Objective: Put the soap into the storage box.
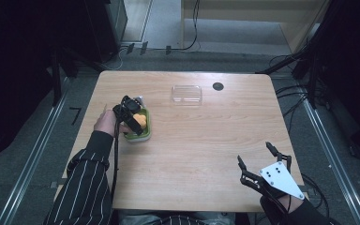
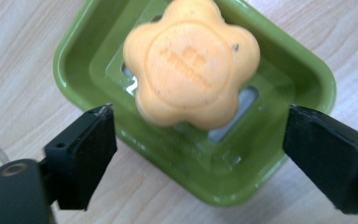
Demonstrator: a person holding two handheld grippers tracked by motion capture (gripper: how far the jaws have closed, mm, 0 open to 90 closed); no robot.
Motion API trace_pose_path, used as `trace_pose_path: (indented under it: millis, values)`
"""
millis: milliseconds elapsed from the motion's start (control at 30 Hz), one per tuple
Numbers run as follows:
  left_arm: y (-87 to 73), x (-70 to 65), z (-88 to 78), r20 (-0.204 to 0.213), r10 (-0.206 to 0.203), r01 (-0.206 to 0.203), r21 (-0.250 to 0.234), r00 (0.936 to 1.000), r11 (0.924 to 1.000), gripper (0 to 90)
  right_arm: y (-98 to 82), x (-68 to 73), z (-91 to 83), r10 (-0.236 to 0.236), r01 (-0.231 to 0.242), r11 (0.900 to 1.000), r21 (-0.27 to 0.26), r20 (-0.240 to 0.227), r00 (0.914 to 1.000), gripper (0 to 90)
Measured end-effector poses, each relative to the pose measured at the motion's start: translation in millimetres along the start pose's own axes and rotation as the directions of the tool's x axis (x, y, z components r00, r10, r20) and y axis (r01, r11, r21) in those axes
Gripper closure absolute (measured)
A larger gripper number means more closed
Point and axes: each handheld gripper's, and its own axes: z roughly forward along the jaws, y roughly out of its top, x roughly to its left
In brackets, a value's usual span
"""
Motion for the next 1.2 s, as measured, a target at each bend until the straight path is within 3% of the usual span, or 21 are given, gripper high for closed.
trace_pose_path:
  millis: [333,767,1200]
  values:
    - [-15.4,-6.8,-17.1,-0.002,-0.025,0.026,0.037,0.9997,0.999,1.2,0.6,0.8,-1.2,-0.001,0.001,1.0,0.0,0.006,1.0,13.4]
    - [-50.0,-23.4,-30.9,-0.004,-0.042,0.042,0.08,0.9991,0.9959,0.0,0.4,0.9,-1.7,0.001,-0.001,1.0,0.003,0.007,1.0,13.4]
    - [-79.5,-45.5,-40.0,0.014,-0.015,0.013,0.096,0.9998,0.9953,0.0,0.6,1.1,-1.4,-0.005,0.005,1.0,0.002,0.005,1.0,13.4]
